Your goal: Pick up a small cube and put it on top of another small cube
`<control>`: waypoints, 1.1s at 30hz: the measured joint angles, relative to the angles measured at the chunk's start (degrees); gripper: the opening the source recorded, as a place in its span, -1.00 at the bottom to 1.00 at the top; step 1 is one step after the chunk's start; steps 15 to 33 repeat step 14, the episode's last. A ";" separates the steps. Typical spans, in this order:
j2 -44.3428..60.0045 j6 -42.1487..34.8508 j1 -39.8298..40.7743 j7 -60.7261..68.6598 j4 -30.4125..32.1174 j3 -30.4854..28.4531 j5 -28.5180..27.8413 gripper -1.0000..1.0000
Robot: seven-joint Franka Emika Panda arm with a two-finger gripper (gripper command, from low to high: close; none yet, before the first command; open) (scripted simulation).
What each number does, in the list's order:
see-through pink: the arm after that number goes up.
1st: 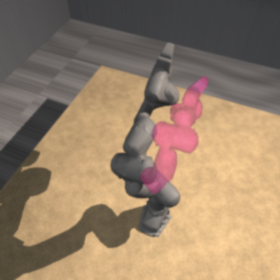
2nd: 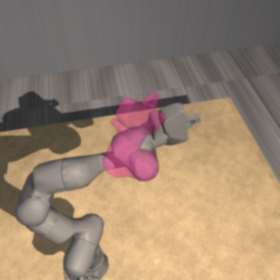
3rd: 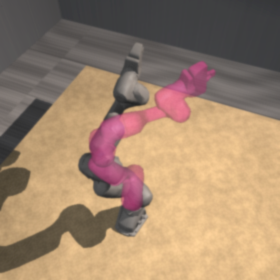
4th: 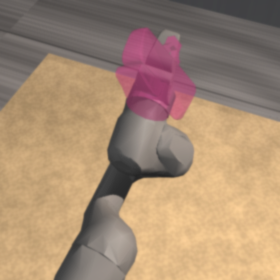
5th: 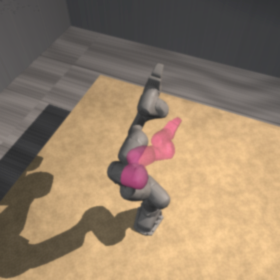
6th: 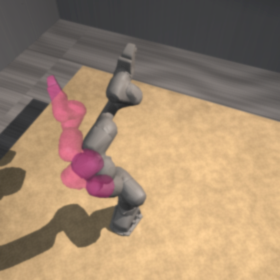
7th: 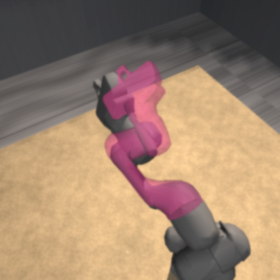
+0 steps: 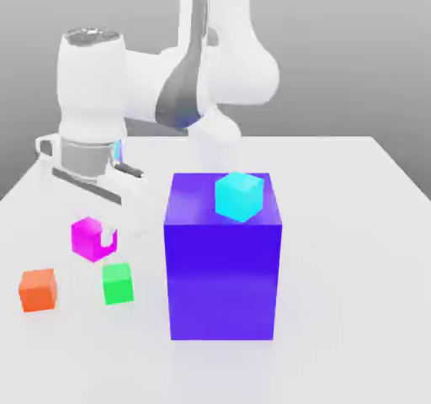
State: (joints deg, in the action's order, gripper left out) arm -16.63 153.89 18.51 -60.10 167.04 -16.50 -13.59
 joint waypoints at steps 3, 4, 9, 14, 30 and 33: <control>1.33 1.05 -0.83 2.10 2.38 -1.94 2.43 -1.00; 2.69 2.28 -1.37 2.70 2.48 -2.34 3.28 -1.00; 11.22 10.34 -4.25 6.61 2.31 -3.74 8.99 -1.00; 16.56 15.35 -6.83 10.45 2.26 -3.35 14.64 1.00; 16.56 15.35 -6.83 10.45 2.26 -3.35 14.64 1.00; 16.56 15.35 -6.83 10.45 2.26 -3.35 14.64 1.00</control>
